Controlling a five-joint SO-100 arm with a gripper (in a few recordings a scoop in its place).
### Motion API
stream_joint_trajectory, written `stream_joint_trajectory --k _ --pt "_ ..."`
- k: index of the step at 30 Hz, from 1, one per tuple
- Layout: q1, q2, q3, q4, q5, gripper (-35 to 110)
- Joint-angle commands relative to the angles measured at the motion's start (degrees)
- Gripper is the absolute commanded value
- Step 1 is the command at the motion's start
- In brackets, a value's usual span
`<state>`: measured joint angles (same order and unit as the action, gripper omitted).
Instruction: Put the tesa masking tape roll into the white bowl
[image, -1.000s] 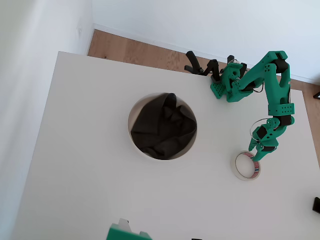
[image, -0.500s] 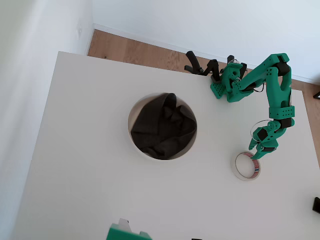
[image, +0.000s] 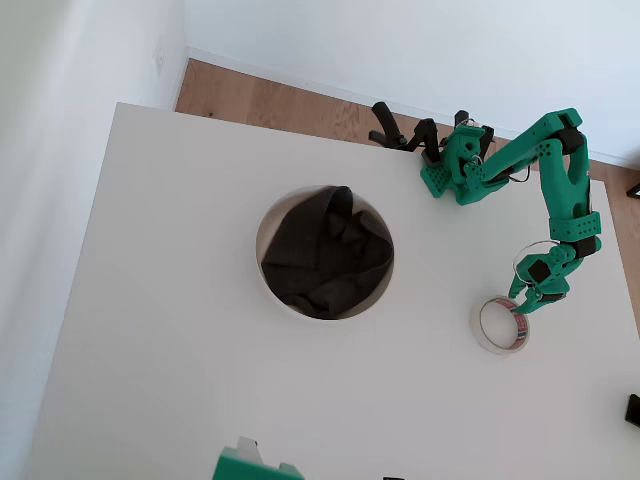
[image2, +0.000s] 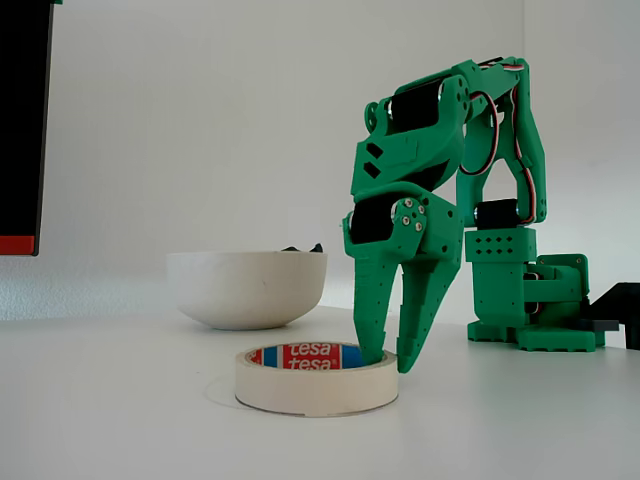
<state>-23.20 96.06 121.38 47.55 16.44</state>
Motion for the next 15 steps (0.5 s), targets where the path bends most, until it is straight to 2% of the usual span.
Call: stream_joint_trajectory --k 1,15 --pt "-1.23 0.53 -3.78 1.85 0.88 8" --pt "1.32 -5.62 -9.93 6.77 0.97 5"
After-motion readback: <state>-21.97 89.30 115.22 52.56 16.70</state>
